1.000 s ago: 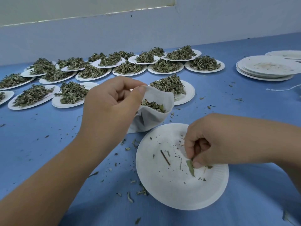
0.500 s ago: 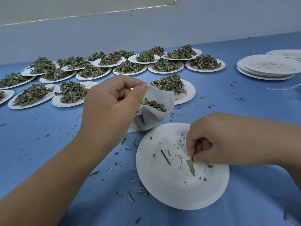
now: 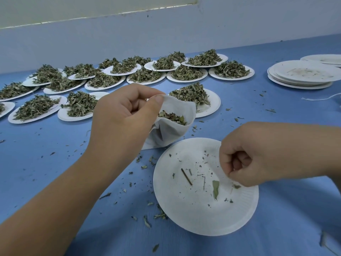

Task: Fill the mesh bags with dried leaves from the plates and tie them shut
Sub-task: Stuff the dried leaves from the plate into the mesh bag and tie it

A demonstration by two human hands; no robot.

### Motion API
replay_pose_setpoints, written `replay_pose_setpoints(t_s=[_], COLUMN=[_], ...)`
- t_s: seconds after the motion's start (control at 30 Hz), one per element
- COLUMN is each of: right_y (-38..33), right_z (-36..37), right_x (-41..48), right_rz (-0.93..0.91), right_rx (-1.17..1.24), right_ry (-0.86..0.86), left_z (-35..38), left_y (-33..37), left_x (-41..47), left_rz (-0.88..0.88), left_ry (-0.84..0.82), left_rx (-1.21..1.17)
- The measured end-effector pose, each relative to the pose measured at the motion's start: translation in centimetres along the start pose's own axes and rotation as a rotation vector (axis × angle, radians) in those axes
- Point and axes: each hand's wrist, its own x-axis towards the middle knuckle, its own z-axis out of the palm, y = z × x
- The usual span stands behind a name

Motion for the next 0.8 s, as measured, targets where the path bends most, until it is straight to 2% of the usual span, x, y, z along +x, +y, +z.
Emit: replay_pose_setpoints(t_s=[0.13, 0.43, 0.6, 0.8], right_y=[-0.1, -0.3, -0.5, -0.6], right_z=[-0.8, -0.5, 0.5, 1.1], right_x=[-0.4, -0.5, -0.3, -0.1], right_rz=[0.049, 0.084, 0.04, -0.042], right_rx=[0.055, 0.058, -0.022, -0.074], right_ry=[-0.115, -0.124, -0.088, 0.045], left_z=[0.1, 0.0, 0.1, 0.1], left_y=[0.1, 0.1, 0.1, -0.1], left_x=[0.0, 0.0, 0.0, 0.1], left_rz=[0.0, -0.009, -0.004, 0.001], left_ry=[-0.008, -0.004, -0.007, -0.002], left_rx=[0.004, -0.008, 0.007, 0.015])
